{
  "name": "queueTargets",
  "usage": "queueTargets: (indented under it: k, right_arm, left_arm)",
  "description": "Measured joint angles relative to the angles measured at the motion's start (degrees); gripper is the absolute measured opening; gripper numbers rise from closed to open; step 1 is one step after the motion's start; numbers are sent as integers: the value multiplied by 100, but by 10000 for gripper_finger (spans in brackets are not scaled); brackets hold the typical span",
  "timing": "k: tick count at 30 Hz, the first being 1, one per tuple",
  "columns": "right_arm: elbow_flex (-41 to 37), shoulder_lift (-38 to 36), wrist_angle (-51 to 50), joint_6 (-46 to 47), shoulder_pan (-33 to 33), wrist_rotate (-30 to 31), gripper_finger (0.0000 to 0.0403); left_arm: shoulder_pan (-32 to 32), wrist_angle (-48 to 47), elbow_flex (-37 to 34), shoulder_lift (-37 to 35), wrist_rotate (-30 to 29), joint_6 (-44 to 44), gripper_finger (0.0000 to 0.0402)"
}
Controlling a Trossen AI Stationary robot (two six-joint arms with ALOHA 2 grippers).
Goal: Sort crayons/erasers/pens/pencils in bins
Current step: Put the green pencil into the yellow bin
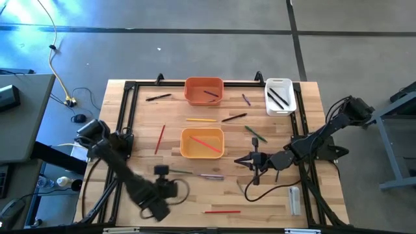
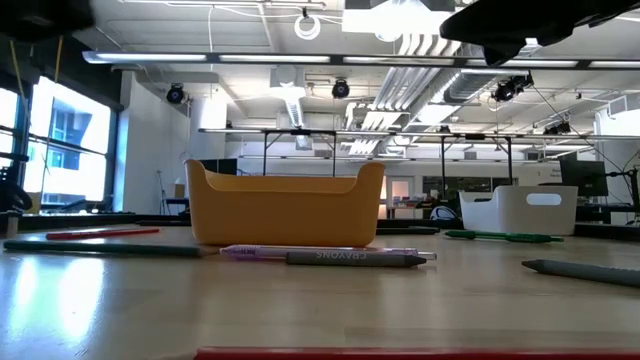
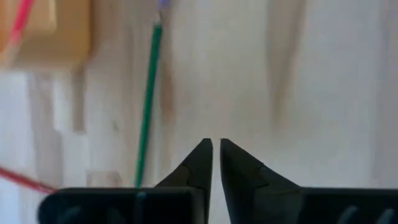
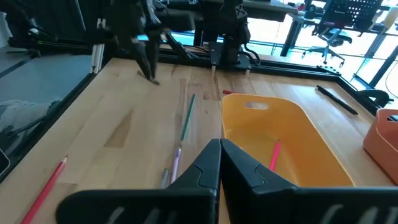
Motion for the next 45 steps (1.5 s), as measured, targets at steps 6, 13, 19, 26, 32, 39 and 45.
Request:
queueTargets:
  k: [6, 13, 19, 26, 32, 39, 45]
  right_arm:
    - [0, 0, -47, 146, 0, 0, 0]
    - [0, 1, -144, 162, 26, -35, 0]
    - [0, 2, -173, 162, 189, -35, 0]
    - [2, 1, -77, 55, 261, -29, 0]
    - [4, 4, 9, -13, 256, -24, 0]
    - [3, 28, -35, -4, 256, -15, 0]
    - [6, 119, 11, 18, 256, 28, 0]
  left_arm:
    - [860, 239, 4, 9, 468, 1336, 80]
    - [1227, 154, 4, 7, 690, 2075, 129]
    - [1103, 560, -851, -133, 985, 2038, 129]
    - [1057, 1287, -2254, -1034, 919, 1631, 105]
    - [1565, 2120, -3251, -2093, 1054, 1612, 83]
    - [2196, 2910, -3767, -2175, 1362, 2202, 96]
    - [2488, 2953, -3786, -1881, 1476, 2465, 120]
